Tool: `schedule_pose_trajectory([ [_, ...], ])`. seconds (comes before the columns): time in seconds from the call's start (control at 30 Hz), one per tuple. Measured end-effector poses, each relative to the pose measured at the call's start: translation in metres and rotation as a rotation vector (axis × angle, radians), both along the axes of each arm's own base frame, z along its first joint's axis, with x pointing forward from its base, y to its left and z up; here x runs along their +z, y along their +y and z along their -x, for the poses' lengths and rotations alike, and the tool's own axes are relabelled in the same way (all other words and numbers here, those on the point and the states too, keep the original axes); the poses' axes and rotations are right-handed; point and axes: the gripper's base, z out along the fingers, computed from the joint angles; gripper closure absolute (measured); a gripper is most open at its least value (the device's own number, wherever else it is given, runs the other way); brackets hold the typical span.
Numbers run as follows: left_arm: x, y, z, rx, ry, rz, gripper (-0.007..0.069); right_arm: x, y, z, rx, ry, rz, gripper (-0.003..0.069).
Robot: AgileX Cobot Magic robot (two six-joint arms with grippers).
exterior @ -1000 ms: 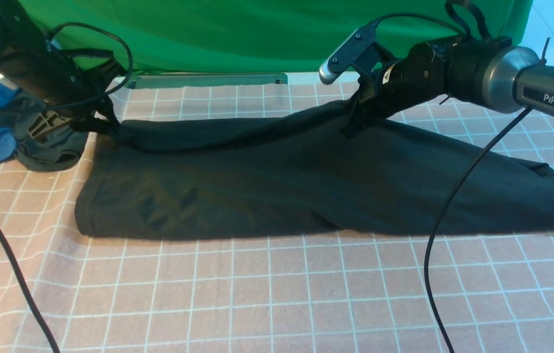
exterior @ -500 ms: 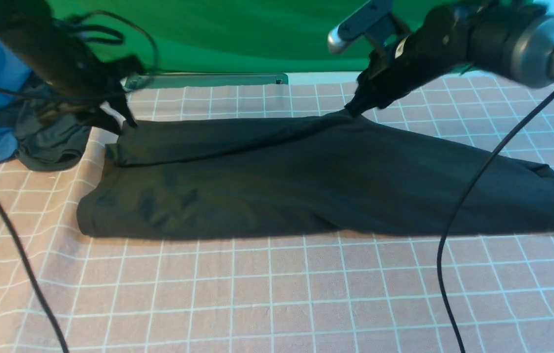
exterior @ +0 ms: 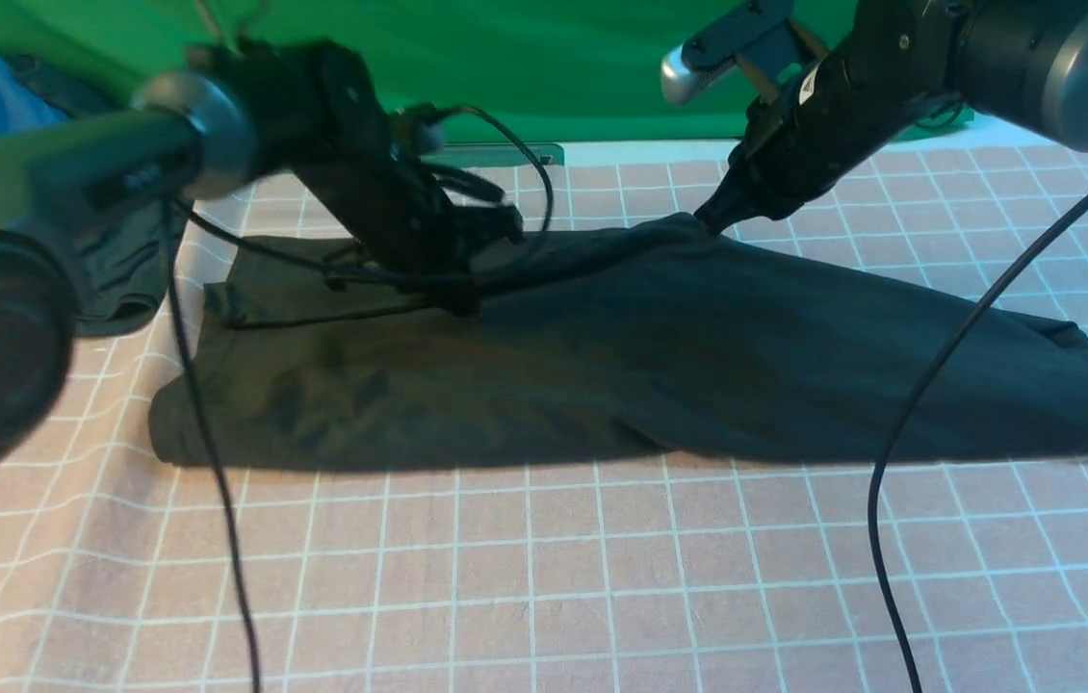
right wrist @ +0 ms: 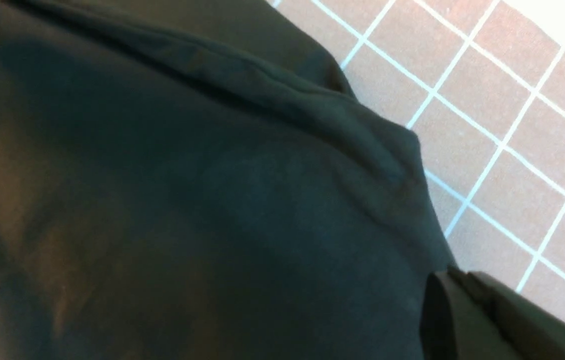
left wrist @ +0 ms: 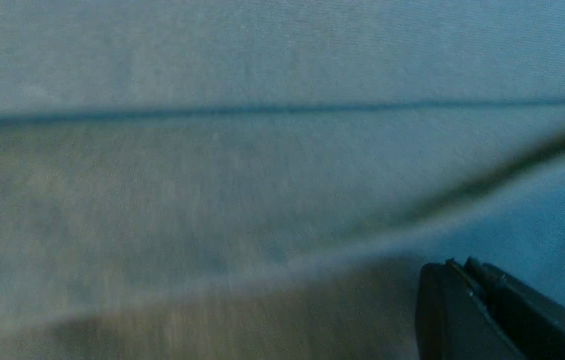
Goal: Fold a long-sleeved shirt over a pink coffee tablecloth.
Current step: 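Pull the folded dark garment lengthwise by its ends to straighten it flat on the table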
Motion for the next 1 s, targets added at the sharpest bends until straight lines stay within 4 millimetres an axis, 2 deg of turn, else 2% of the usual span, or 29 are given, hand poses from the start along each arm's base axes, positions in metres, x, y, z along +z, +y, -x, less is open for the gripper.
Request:
schedule_pose_trajectory([
  [0.07,-0.010,0.000,-0.005,0.028,-0.020,-0.004,0.0613,0.000,0.000,0.000,-0.007,0.008,-0.003,0.0620],
  [0.3,-0.014,0.003,-0.024,0.056,-0.222,-0.038,0.0613,-0.003,0.000,0.004,-0.016,0.055,-0.006,0.0620],
  [0.4,-0.011,0.009,-0.036,0.067,-0.355,-0.050,0.0613,-0.004,-0.001,0.007,-0.016,0.093,0.002,0.0620],
  [0.53,0.002,0.024,-0.041,0.093,-0.326,-0.067,0.0613,-0.007,-0.002,0.011,-0.019,0.149,0.017,0.0620],
  [0.63,0.016,0.033,-0.035,0.104,-0.250,-0.084,0.0613,-0.008,-0.003,0.014,-0.019,0.183,0.028,0.0620],
  [0.7,0.036,0.039,-0.027,0.110,-0.211,-0.090,0.0613,-0.007,-0.006,0.017,-0.023,0.211,0.037,0.0620],
  [0.73,0.038,0.039,-0.026,0.110,-0.209,-0.090,0.0613,-0.008,-0.006,0.016,-0.024,0.211,0.038,0.0620],
  [0.77,0.050,0.041,-0.021,0.110,-0.204,-0.091,0.0612,-0.005,-0.011,0.018,-0.031,0.225,0.042,0.0620],
  [0.83,0.081,0.043,-0.008,0.108,-0.223,-0.086,0.0612,0.003,-0.023,0.019,-0.055,0.236,0.042,0.0622],
  [0.93,0.101,0.046,0.012,0.100,-0.240,-0.072,0.0612,0.011,-0.054,0.017,-0.123,0.262,0.040,0.0623],
  [1.0,0.102,0.048,0.029,0.103,-0.222,-0.062,0.0612,0.011,-0.078,0.016,-0.173,0.296,0.045,0.0623],
])
